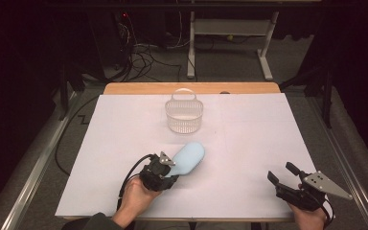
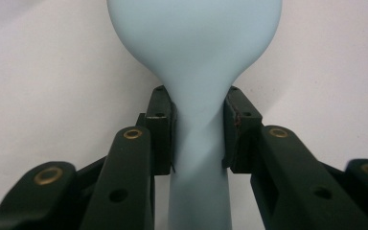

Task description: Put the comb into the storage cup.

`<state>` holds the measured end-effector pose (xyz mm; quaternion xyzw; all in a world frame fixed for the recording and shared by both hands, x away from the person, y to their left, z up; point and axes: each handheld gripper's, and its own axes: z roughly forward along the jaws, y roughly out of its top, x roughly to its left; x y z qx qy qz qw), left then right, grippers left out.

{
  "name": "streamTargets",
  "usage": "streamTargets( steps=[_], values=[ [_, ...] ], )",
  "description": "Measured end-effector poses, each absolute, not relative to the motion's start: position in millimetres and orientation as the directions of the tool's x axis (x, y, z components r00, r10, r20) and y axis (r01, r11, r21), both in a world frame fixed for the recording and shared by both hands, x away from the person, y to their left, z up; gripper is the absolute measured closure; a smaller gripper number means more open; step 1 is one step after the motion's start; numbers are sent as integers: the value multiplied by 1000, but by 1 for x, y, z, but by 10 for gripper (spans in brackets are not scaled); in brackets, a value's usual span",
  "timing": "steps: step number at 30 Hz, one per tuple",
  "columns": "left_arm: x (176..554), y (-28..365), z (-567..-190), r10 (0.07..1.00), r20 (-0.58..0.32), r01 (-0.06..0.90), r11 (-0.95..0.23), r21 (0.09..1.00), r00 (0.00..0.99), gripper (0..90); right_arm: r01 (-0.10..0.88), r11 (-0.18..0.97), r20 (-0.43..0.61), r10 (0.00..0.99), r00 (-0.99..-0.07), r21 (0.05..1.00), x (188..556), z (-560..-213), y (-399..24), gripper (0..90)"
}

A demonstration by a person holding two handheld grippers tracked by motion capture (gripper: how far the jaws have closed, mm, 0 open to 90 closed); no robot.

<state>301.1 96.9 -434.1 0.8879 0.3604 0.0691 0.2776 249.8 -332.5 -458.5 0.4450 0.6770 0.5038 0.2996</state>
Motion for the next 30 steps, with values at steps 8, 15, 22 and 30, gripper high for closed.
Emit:
streamTargets(
  steps=[8,15,22,30],
  values=[
    [291,115,-427,681,-80,590,-564,578,728,691,310,98,51,898,-437,946,253,-459,-327,233],
    [282,130,-427,686,-89,586,-537,607,722,691,307,99,64,875,-480,946,252,-456,-312,201],
    [273,135,-427,685,-90,574,-522,631,723,691,278,92,72,847,-527,956,248,-449,-297,185],
    [269,136,-425,669,-79,553,-534,639,739,691,262,93,78,813,-577,961,246,-446,-276,184]
  ],
)
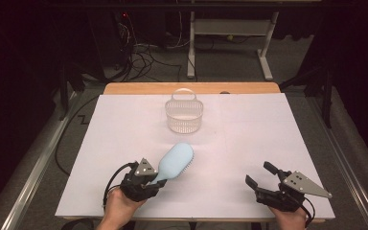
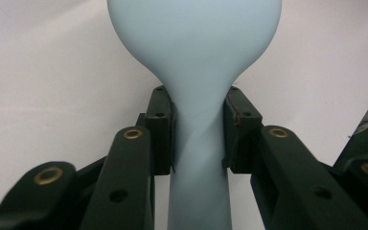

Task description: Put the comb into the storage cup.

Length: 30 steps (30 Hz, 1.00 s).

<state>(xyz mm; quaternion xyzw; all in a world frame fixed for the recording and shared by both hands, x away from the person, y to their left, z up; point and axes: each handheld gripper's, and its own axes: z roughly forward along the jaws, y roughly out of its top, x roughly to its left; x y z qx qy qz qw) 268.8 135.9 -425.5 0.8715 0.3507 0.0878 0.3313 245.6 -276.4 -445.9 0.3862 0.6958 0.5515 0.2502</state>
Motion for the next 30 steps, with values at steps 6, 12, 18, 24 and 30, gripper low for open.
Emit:
streamTargets(
  steps=[6,12,18,24,30],
  values=[
    [266,134,-426,669,-75,550,-536,641,740,691,251,99,77,791,-608,963,245,-445,-263,190],
    [265,131,-425,659,-77,539,-537,648,748,691,236,99,77,767,-636,967,242,-442,-249,192],
    [266,129,-424,655,-80,537,-536,652,751,691,245,121,74,748,-660,962,243,-444,-238,192],
    [267,126,-425,649,-77,528,-537,657,757,691,248,136,71,734,-676,959,244,-444,-229,189],
    [268,119,-424,634,-74,515,-549,659,770,691,263,145,82,717,-692,954,246,-445,-219,183]
  ],
)
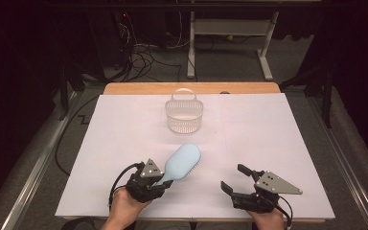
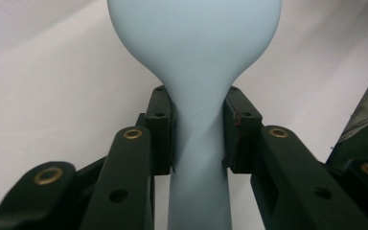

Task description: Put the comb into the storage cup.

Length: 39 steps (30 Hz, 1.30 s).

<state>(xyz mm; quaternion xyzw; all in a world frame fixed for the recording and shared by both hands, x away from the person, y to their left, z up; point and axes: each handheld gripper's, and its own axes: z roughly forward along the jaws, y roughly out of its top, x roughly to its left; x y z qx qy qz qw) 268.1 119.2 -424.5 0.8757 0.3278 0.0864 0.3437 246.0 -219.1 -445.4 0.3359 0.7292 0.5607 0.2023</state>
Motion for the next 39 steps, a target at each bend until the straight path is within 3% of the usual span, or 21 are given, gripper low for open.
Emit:
streamTargets(
  steps=[26,39],
  values=[
    [268,102,-422,603,-74,477,-542,692,794,691,305,221,87,661,-746,926,261,-452,-174,169],
    [269,89,-423,586,-65,460,-558,690,808,690,333,223,117,644,-756,916,263,-453,-174,166]
  ],
)
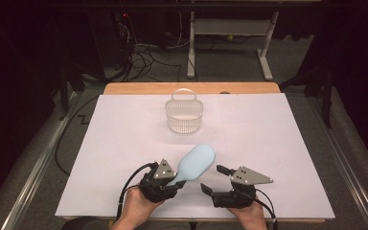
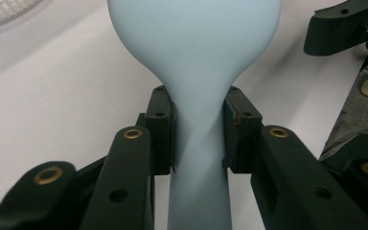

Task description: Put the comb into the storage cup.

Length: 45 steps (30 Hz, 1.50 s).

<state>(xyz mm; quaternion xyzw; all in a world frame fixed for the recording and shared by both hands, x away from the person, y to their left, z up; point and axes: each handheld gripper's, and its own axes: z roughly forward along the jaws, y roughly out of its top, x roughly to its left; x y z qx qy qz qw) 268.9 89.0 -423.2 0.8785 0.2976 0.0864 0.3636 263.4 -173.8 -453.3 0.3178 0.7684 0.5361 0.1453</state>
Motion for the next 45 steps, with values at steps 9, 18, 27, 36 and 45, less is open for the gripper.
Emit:
streamTargets(
  steps=[9,18,27,36,45],
  values=[
    [271,89,-422,587,-74,463,-547,698,806,690,356,191,159,640,-752,915,266,-452,-174,162],
    [270,86,-422,585,-69,457,-548,700,808,690,357,193,162,633,-757,914,269,-450,-169,162],
    [268,80,-422,572,-58,441,-558,703,818,690,370,171,193,619,-762,913,275,-448,-165,160],
    [267,77,-422,567,-63,438,-557,706,821,690,384,176,208,606,-768,906,279,-447,-161,154],
    [266,72,-422,558,-55,427,-565,706,828,690,413,153,246,604,-758,898,282,-445,-161,150]
  ],
)
